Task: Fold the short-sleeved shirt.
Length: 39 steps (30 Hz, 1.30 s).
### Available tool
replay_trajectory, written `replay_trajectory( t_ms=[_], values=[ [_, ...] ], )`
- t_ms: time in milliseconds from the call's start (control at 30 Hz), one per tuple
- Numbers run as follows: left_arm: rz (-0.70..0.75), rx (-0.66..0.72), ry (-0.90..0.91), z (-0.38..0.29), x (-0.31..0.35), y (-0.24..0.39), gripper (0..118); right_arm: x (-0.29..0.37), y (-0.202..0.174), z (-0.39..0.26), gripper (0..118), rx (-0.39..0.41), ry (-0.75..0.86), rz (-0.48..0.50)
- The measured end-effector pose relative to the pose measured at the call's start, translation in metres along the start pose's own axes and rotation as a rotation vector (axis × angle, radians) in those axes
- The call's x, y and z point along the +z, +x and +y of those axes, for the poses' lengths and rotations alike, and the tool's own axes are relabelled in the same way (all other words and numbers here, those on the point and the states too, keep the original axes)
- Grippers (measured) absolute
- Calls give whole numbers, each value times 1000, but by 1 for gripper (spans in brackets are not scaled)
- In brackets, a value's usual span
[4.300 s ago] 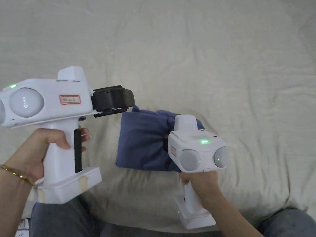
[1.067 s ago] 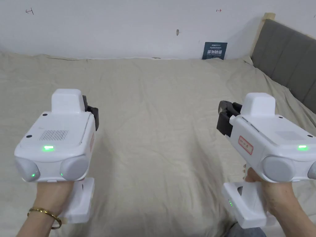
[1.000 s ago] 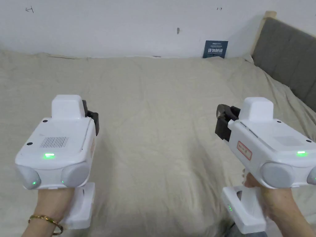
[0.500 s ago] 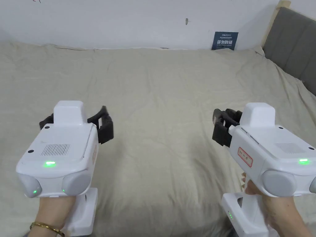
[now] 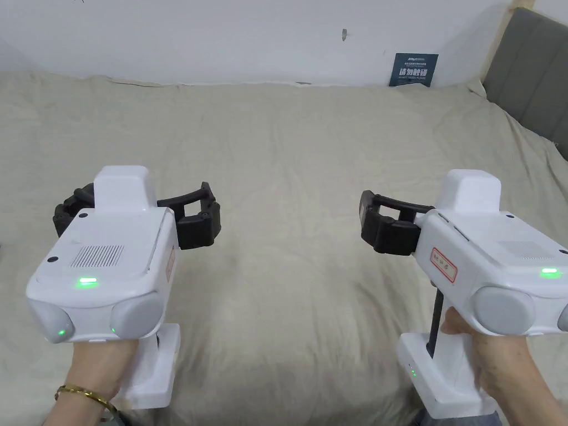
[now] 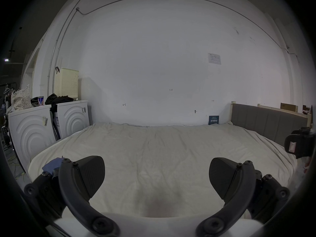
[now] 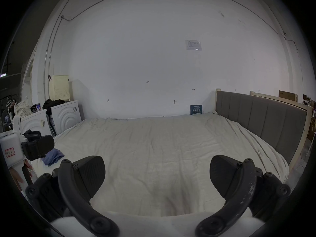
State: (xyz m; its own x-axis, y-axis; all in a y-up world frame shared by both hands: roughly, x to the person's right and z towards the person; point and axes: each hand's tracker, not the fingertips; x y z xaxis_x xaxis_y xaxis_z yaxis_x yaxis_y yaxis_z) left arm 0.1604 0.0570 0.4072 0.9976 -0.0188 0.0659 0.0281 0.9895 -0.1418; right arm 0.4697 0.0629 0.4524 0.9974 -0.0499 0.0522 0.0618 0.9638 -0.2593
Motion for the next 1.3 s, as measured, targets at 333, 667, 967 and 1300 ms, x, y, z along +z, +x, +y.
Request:
replay_trajectory(
  t_ms=[333, 667, 967, 1300],
  values=[
    [-3, -13, -8, 0, -1, 3, 118, 5, -4, 1, 118, 7, 2, 15],
    [-2, -18, -17, -3, -2, 2, 118, 5, -5, 1, 118, 2, 2, 33],
    [-4, -19, -24, -5, -1, 1, 118, 4, -2, -1, 118, 7, 4, 27],
    [-7, -16, -28, -5, 0, 0, 118, 5, -4, -1, 118, 15, -3, 32]
  ],
)
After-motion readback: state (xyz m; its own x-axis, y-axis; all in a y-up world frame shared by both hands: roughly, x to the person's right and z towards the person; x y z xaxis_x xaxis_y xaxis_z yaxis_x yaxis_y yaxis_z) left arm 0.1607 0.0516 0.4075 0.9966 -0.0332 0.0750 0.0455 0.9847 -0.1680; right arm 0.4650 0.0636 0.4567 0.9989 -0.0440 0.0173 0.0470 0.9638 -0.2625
